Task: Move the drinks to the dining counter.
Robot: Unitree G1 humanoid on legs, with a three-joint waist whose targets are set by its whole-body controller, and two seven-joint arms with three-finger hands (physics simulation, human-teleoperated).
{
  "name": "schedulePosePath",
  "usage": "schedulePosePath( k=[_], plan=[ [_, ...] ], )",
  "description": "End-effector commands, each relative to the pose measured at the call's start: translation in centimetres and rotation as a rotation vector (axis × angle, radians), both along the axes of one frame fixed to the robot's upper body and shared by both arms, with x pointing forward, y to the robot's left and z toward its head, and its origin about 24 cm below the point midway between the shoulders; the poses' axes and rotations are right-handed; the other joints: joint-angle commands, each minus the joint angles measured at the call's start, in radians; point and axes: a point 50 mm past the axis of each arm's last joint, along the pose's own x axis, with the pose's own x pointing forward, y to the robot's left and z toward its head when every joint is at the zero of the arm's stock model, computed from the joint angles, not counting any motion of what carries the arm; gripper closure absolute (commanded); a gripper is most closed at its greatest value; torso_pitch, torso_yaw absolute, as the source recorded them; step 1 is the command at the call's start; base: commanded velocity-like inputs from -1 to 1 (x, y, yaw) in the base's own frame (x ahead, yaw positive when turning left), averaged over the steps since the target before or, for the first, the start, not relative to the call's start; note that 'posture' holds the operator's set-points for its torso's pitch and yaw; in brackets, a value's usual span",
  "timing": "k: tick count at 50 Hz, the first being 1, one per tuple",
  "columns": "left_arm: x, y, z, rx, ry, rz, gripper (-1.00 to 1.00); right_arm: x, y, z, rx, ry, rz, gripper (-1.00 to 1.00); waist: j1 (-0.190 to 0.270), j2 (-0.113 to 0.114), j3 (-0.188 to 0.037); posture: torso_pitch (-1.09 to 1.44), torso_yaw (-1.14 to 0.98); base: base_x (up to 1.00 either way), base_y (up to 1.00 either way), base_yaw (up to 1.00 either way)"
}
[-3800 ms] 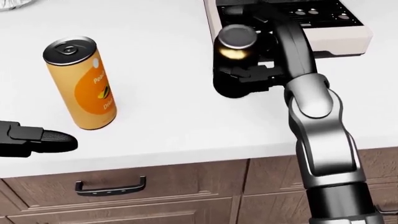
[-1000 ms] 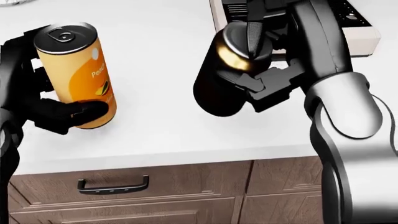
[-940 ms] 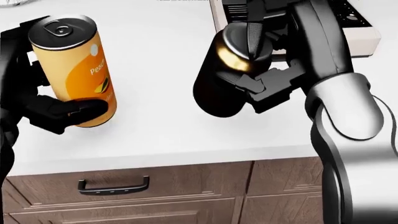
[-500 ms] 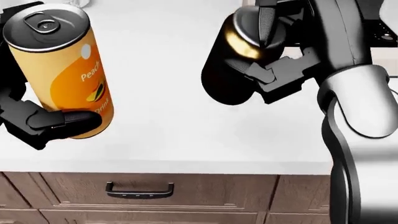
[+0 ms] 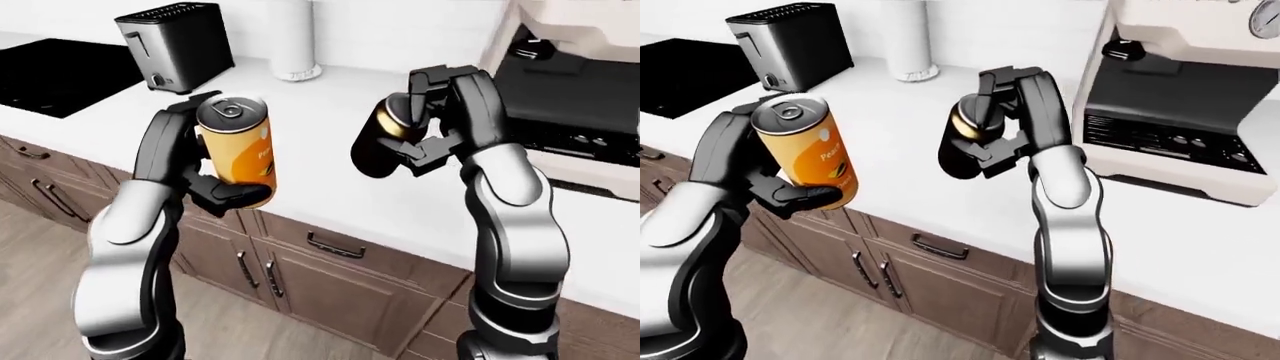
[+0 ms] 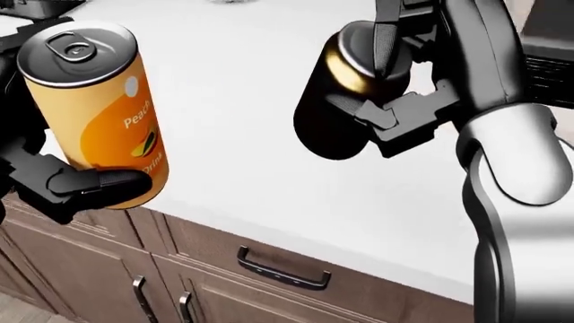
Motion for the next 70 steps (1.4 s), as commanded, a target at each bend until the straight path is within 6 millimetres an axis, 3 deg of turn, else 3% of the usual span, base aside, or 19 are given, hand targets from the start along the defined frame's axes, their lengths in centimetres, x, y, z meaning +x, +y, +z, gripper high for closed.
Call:
schedulePosePath(
  k=[1, 3, 4, 5, 14, 17, 18, 20, 26, 31, 43, 45, 47, 55, 58, 65, 67, 68, 70],
  plan=[
    [-0.38, 0.31, 1.35, 0.014, -0.082, 0.024, 1.00, -0.76, 0.49, 1.76, -0.002, -0.102, 0.025, 1.00, 0.004, 0.003, -0.024, 0.00, 0.00, 0.05, 0.00, 0.68],
    [-0.35, 0.32, 1.35, 0.015, -0.082, 0.026, 1.00, -0.80, 0.50, 1.69, 0.000, -0.101, 0.026, 1.00, 0.002, 0.068, -0.047, 0.00, 0.00, 0.05, 0.00, 0.68],
    [-0.36, 0.31, 1.36, 0.015, -0.082, 0.025, 1.00, -0.78, 0.47, 1.67, -0.002, -0.101, 0.024, 1.00, 0.012, 0.032, -0.031, 0.00, 0.00, 0.06, 0.00, 0.68],
    [-0.40, 0.32, 1.38, 0.013, -0.083, 0.025, 1.00, -0.80, 0.46, 1.72, -0.001, -0.101, 0.025, 1.00, 0.007, 0.048, -0.030, 0.00, 0.00, 0.05, 0.00, 0.68],
    [-0.32, 0.47, 1.17, 0.015, -0.080, 0.028, 1.00, -0.79, 0.42, 1.78, -0.003, -0.103, 0.021, 1.00, 0.019, -0.057, -0.014, 0.00, 0.00, 0.06, 0.00, 0.68],
    [-0.41, 0.52, 1.16, 0.016, -0.079, 0.028, 1.00, -0.81, 0.48, 1.72, -0.002, -0.102, 0.024, 1.00, 0.016, -0.141, -0.033, 0.00, 0.00, 0.05, 0.00, 0.70],
    [-0.43, 0.50, 1.21, 0.015, -0.080, 0.027, 1.00, -0.79, 0.48, 1.72, -0.003, -0.103, 0.024, 1.00, 0.010, -0.091, -0.022, 0.00, 0.00, 0.05, 0.00, 0.71],
    [-0.45, 0.54, 1.19, 0.017, -0.079, 0.028, 1.00, -0.79, 0.48, 1.73, -0.002, -0.104, 0.024, 1.00, 0.018, -0.108, -0.021, 0.00, 0.00, 0.06, 0.00, 0.71],
    [-0.32, 0.48, 1.38, 0.021, -0.081, 0.029, 1.00, -0.80, 0.52, 1.91, -0.002, -0.109, 0.030, 1.00, 0.018, -0.046, -0.018, 0.00, 0.00, 0.06, 0.00, 0.77],
    [-0.35, 0.42, 1.39, 0.021, -0.081, 0.026, 1.00, -0.94, 0.46, 1.85, 0.001, -0.109, 0.032, 1.00, 0.006, 0.063, -0.041, 0.00, 0.00, 0.05, 0.00, 0.95],
    [-0.25, 0.49, 1.11, 0.025, -0.078, 0.030, 1.00, -0.99, 0.35, 1.58, 0.001, -0.104, 0.030, 1.00, 0.029, -0.093, -0.007, 0.00, 0.00, 0.06, 0.00, 0.95],
    [-0.40, 0.45, 1.33, 0.019, -0.080, 0.025, 1.00, -0.72, 0.21, 1.16, 0.005, -0.101, 0.023, 1.00, 0.025, -0.133, -0.039, 0.00, 0.00, 0.05, 0.00, 0.95],
    [-0.17, 0.59, 1.05, 0.024, -0.076, 0.035, 1.00, -0.73, 0.36, 1.33, 0.005, -0.105, 0.030, 1.00, 0.022, -0.117, -0.006, 0.00, 0.00, 0.05, 0.00, 0.94],
    [-0.38, 0.52, 1.04, 0.022, -0.074, 0.027, 1.00, -0.84, 0.34, 1.27, -0.003, -0.107, 0.029, 1.00, -0.014, -0.016, -0.023, 0.00, 0.00, 0.05, 0.12, 0.83],
    [-0.35, 0.59, 0.93, 0.022, -0.071, 0.028, 1.00, -0.69, 0.40, 1.27, -0.005, -0.109, 0.030, 1.00, 0.019, -0.064, -0.033, 0.00, 0.00, 0.05, 0.96, 0.00],
    [-0.40, 0.52, 1.18, 0.020, -0.074, 0.023, 1.00, -0.93, 0.45, 1.46, 0.001, -0.111, 0.035, 1.00, 0.030, -0.024, -0.014, 0.00, 0.00, 0.06, 0.83, 0.14],
    [-0.43, 0.50, 1.30, 0.024, -0.076, 0.023, 1.00, -0.96, 0.39, 1.33, 0.003, -0.111, 0.036, 1.00, 0.062, 0.153, -0.026, 0.00, 0.00, 0.06, 0.00, 1.00],
    [-0.44, 0.47, 1.34, 0.027, -0.076, 0.025, 1.00, -0.95, 0.37, 1.26, 0.004, -0.110, 0.037, 1.00, 0.047, 0.073, -0.005, 0.00, 0.00, 0.08, 0.00, 1.00],
    [-0.39, 0.41, 1.40, 0.029, -0.077, 0.025, 1.00, -0.98, 0.34, 1.29, 0.003, -0.111, 0.037, 1.00, 0.067, 0.049, -0.035, 0.00, 0.00, 0.07, 0.00, 1.00]
  ],
)
